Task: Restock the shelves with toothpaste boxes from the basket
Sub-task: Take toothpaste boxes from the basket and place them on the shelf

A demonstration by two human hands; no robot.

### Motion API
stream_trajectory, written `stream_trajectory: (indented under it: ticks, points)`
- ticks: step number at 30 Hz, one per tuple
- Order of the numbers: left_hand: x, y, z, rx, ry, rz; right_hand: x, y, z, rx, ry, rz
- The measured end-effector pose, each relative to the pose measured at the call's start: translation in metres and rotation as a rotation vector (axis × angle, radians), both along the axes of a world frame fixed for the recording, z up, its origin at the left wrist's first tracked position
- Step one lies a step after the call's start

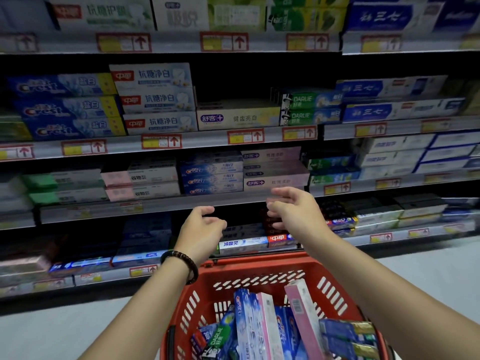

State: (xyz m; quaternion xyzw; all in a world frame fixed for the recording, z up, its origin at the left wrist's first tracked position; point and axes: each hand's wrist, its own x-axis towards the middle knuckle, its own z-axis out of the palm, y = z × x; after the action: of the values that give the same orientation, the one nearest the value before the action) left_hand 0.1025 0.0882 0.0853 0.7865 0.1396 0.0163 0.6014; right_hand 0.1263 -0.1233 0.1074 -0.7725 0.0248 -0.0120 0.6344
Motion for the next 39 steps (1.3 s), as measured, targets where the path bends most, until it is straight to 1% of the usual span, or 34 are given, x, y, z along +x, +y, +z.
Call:
stream_trajectory:
  ticks: [8, 12, 18, 25, 30, 39]
  points:
    - [-0.033, -0.014, 0.001, 0.052, -0.015, -0.01, -0.041, -0.017, 0.0, 0.062, 0.007, 0.017]
    - [-0.05, -0.022, -0.007, 0.068, -0.013, -0.019, -0.059, -0.02, -0.011, 0.06, 0.005, 0.017]
    - [-0.068, -0.03, -0.021, 0.038, 0.004, -0.038, -0.079, -0.024, -0.023, 0.086, 0.011, 0.027]
    - [-0.081, -0.034, -0.035, 0.038, 0.038, -0.046, -0.097, -0.03, -0.045, 0.094, 0.033, 0.019]
    - [-0.09, -0.037, -0.051, 0.034, 0.07, -0.053, -0.107, -0.036, -0.07, 0.018, 0.05, -0.001]
    - [-0.099, -0.046, -0.092, 0.084, 0.169, -0.054, -0.118, -0.04, -0.106, 0.04, 0.121, 0.002]
